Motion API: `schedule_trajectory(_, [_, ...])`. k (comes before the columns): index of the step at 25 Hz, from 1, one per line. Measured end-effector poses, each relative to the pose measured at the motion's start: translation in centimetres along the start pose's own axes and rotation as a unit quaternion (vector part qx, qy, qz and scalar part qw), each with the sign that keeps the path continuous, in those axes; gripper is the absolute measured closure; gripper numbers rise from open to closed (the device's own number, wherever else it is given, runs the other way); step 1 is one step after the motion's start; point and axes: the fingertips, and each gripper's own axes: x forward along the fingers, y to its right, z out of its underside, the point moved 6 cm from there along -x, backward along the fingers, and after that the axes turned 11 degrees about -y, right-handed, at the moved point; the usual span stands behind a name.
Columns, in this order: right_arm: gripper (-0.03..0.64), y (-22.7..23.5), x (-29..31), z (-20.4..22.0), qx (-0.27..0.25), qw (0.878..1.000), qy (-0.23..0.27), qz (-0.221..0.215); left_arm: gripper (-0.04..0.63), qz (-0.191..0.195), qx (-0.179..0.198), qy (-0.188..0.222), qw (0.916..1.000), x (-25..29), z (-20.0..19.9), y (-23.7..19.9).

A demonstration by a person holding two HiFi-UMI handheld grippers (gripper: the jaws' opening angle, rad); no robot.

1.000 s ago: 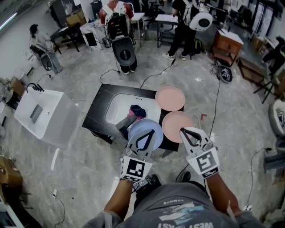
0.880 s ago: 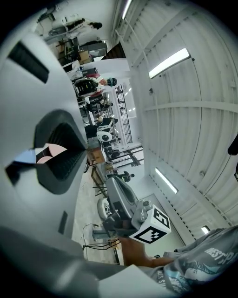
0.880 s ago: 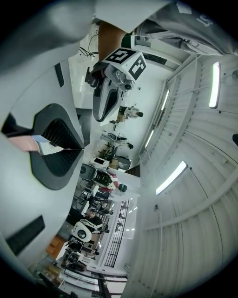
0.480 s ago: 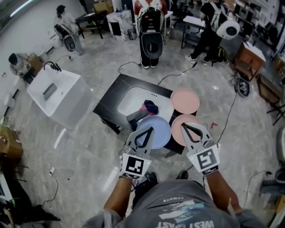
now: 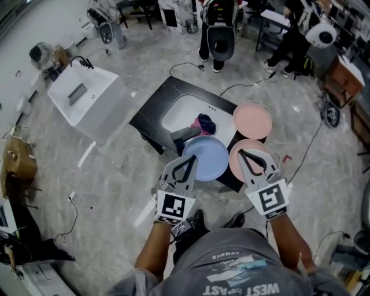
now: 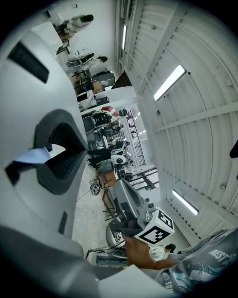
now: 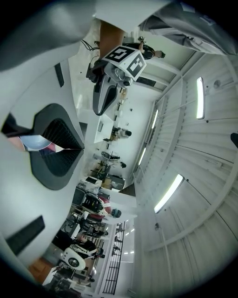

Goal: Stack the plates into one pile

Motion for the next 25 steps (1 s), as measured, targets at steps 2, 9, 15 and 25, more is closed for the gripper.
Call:
schedule_trajectory(2, [0.586,0.2,0.4,0.3,0.0,1.0,0.0,-0.004,0.594,-0.006,-0.005,-0.009,0.9999,0.3,0.6,0.0])
schedule_trajectory(9, [0.586,0.6,2.2,1.9,-0.003,1.0,-0.009,-0.016,0.594,-0.022,-0.025,-0.045,0.9984,1.6,3.2,-0.4])
schedule_trajectory(15, [0.586,0.7,3.8,3.8,-0.013,1.0,-0.018,-0.013,0.594,-0.033,-0.043,-0.077,0.9956,3.1,6.6,-0.8])
schedule_trajectory(25, [0.586,0.7,6.8,8.1,-0.012,0.998,-0.056,-0.012,0.594,-0.038,-0.08,-0.123,0.9884,6.3,12.8,-1.5])
